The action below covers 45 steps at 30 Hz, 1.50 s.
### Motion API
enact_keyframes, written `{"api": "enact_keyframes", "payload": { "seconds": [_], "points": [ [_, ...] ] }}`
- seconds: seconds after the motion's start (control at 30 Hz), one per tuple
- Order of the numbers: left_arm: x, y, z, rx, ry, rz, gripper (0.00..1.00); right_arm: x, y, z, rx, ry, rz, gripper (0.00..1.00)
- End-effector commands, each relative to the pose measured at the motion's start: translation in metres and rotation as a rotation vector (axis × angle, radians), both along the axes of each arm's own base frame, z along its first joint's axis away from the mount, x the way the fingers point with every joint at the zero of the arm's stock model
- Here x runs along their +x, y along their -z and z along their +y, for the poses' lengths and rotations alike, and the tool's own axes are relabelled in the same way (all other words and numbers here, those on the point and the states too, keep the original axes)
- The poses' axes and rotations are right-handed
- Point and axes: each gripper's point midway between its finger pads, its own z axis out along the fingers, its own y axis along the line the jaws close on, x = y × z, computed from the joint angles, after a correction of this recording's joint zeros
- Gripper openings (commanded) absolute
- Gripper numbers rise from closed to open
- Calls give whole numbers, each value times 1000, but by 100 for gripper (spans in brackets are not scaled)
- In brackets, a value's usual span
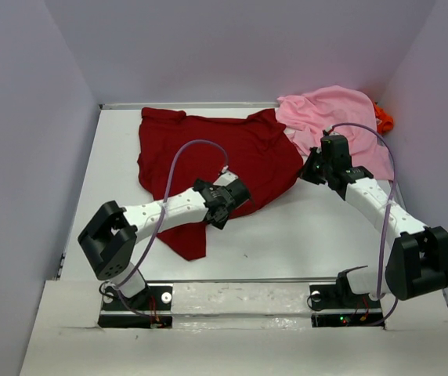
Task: Fold and stack the t-shirts
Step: Fold the tshirt
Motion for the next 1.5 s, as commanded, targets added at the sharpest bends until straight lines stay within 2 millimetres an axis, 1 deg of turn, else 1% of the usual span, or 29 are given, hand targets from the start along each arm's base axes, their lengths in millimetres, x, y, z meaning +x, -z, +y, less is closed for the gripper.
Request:
{"api": "enact_keyframes", "payload": {
  "seconds": [0.0,0.13,0.2,0.27,0.3,0.33,0.4,0.43,0.5,0.6,0.67,0.8,0.93,1.0,1.03,1.07,1.1,1.17,1.2,1.23,1.3,1.33,1.37,1.4,1.43,1.47],
  "points": [
    [-6,-8,-19,7,88,89,99,12,-22,5,20,-7,-80,0],
    [-22,-2,-32,53,125,134,99,12,-22,4,20,-5,-80,0],
    [-29,1,-36,41,141,155,99,11,-24,4,20,-3,-88,0],
    [-31,1,-38,28,136,152,99,11,-27,4,22,-6,-94,0],
    [-34,4,-42,6,142,165,99,12,-27,4,23,-7,-95,0],
    [-36,8,-41,1,142,172,99,12,-26,5,24,-8,-92,0],
    [-38,14,-45,-32,146,180,99,12,-27,6,28,-11,-91,0],
    [-42,20,-43,-26,147,197,99,12,-26,6,26,-12,-91,0],
    [-43,27,-36,7,136,202,99,12,-28,5,29,-9,-95,0],
    [-46,46,-21,92,118,236,99,11,-26,6,31,-8,-90,0],
    [-47,54,-20,104,124,252,99,11,-25,6,33,-9,-88,0],
    [-51,70,-11,149,108,281,99,10,-28,4,27,1,-97,0],
    [-54,72,-2,204,87,286,98,11,-26,5,29,-4,-90,0],
    [-51,65,0,217,78,265,98,11,-25,5,34,-1,-86,0],
    [-50,59,0,206,63,249,96,11,-25,6,35,-2,-87,0],
    [-50,55,4,219,53,241,95,11,-23,6,34,-2,-81,0],
    [-48,49,4,211,34,217,91,12,-23,6,35,-1,-81,0],
    [-49,46,5,202,22,212,86,13,-22,6,35,-1,-79,0],
    [-51,46,6,201,17,217,83,13,-23,6,33,-1,-81,0],
    [-53,47,6,194,9,220,75,13,-22,6,34,0,-81,0],
    [-58,52,6,192,16,235,70,13,-22,6,34,0,-79,0],
    [-60,53,5,189,17,242,65,14,-21,6,34,0,-78,0],
    [-61,54,4,185,19,246,64,13,-21,6,33,1,-78,0],
    [-65,56,2,186,29,258,59,13,-21,5,31,2,-77,0],
    [-66,57,2,185,33,260,59,13,-21,5,31,2,-77,0],
    [-66,58,1,184,33,260,47,13,-20,5,30,1,-76,0]
  ]
}}
